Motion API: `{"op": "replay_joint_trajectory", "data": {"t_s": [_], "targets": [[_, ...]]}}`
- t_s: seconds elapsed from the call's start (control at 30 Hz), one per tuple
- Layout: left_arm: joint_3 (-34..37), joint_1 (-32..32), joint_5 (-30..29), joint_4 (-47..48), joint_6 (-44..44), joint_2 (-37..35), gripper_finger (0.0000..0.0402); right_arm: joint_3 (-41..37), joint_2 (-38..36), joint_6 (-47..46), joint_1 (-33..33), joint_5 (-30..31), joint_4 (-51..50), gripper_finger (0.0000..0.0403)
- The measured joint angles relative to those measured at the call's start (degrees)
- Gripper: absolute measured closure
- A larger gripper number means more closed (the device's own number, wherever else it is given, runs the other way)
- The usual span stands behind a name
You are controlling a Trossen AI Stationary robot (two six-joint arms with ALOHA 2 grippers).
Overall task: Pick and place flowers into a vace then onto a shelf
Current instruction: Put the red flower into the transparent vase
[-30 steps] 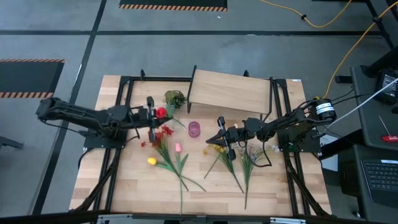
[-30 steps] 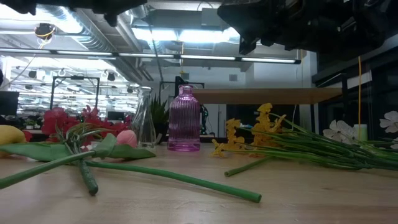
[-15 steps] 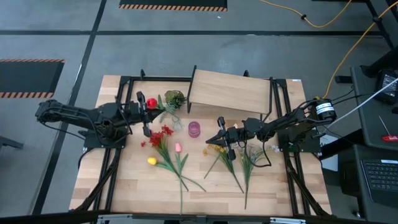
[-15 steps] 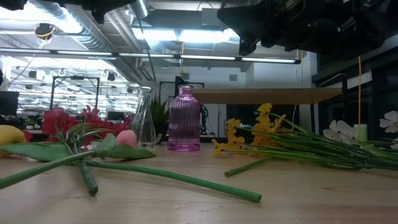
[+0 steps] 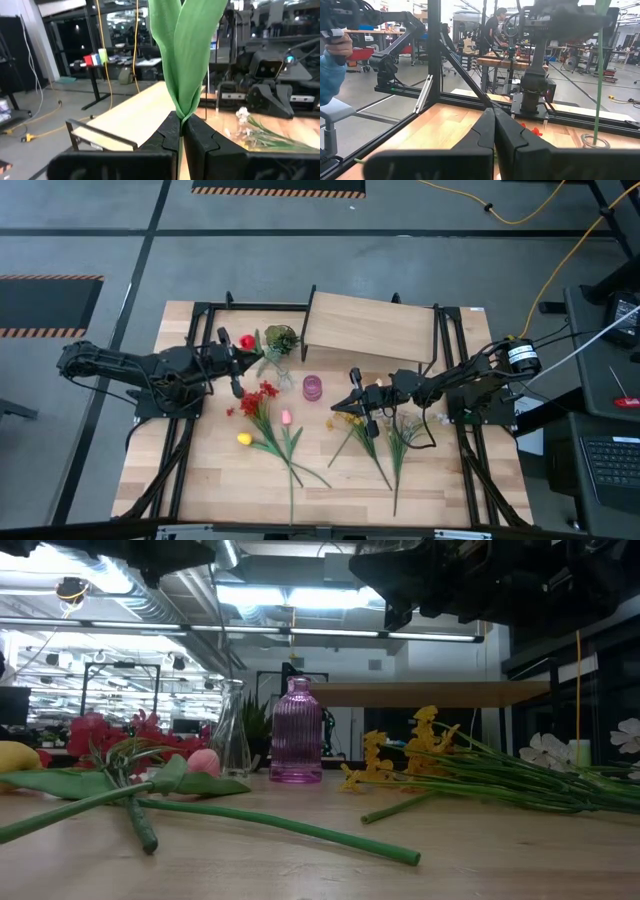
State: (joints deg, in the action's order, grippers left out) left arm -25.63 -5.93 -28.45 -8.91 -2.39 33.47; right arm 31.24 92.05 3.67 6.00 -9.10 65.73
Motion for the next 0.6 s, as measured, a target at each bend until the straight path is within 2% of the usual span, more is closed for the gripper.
{"op": "replay_joint_trajectory", "data": {"t_s": [0.27, 0.6], "targets": [[0.0, 0.0, 0.0, 3.1, 3.6, 0.5, 0.0396, 0.0, 0.0, 0.1, 0.0, 0.0, 0.0, 0.0398], [0.0, 0.1, -1.0, 2.3, 4.2, 6.7, 0.0391, 0.0, 0.0, 0.1, 0.0, 0.1, 0.0, 0.0397]]}}
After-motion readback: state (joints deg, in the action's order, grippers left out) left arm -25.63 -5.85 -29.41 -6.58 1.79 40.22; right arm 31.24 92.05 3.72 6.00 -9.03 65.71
